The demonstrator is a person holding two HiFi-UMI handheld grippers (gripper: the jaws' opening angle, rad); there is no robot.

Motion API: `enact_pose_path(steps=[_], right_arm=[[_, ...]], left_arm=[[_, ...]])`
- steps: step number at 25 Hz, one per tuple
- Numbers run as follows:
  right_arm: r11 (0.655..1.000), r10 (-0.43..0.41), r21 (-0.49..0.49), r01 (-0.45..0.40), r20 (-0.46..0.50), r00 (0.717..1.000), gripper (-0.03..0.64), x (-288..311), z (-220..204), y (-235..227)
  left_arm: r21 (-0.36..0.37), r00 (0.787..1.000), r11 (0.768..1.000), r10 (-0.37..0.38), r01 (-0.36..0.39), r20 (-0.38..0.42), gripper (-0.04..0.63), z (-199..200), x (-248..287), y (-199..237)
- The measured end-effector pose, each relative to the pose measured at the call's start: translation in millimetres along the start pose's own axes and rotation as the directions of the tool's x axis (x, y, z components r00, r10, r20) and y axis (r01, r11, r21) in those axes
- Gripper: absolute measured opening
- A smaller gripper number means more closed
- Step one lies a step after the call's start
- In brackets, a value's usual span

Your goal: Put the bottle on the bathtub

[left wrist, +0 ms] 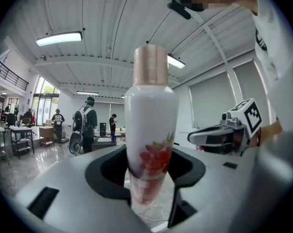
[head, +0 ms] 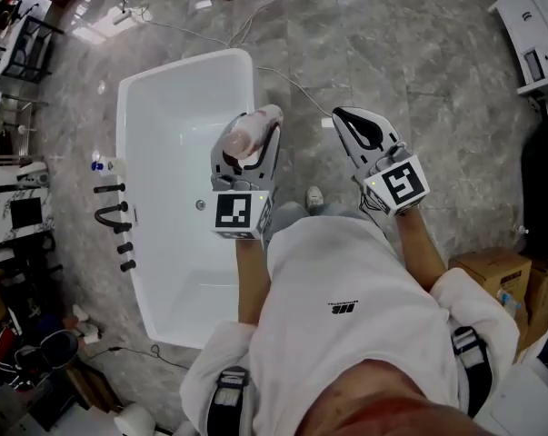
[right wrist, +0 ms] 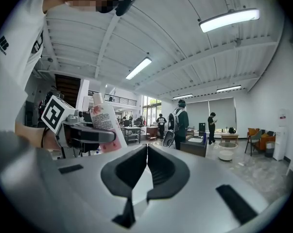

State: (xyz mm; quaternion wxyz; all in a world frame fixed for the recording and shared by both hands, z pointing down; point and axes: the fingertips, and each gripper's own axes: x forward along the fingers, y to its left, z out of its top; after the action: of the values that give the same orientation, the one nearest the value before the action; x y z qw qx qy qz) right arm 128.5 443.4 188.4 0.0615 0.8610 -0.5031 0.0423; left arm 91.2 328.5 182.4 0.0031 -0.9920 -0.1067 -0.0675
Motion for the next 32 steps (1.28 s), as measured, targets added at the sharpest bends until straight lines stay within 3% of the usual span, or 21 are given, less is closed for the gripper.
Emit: enact_pose_path(steps=[9, 18, 25, 32], right_arm=[[0.996, 0.088, -0.003, -0.088, 0.028, 0.996, -0.005, 66.1, 13.1, -26.2], [0.978, 0.209, -0.028, -0.208, 0.033, 0.977, -0.005, 152.3, 19.3, -26.5], [0.923, 0.381, -0.065, -0.379, 0.012, 0.925, -0.005, 255.6, 32.3, -7.4], [0.862, 0.501, -0.092, -0.499, 0.005, 0.865, -0.005, 351.3, 44.8, 20.2]], left_arm=[[0.009, 0.996, 0.996, 0.094, -0.094, -0.003, 0.222, 6.5, 48.3, 47.6], [0.011, 0.972, 0.972, 0.234, -0.234, 0.002, 0.222, 0.6, 69.6, 122.2], [-0.034, 0.921, 0.921, 0.389, -0.389, -0.001, 0.222, -0.9, 72.6, 211.9], [-0.074, 0.868, 0.865, 0.496, -0.496, -0.006, 0.222, -6.1, 71.2, 301.5]])
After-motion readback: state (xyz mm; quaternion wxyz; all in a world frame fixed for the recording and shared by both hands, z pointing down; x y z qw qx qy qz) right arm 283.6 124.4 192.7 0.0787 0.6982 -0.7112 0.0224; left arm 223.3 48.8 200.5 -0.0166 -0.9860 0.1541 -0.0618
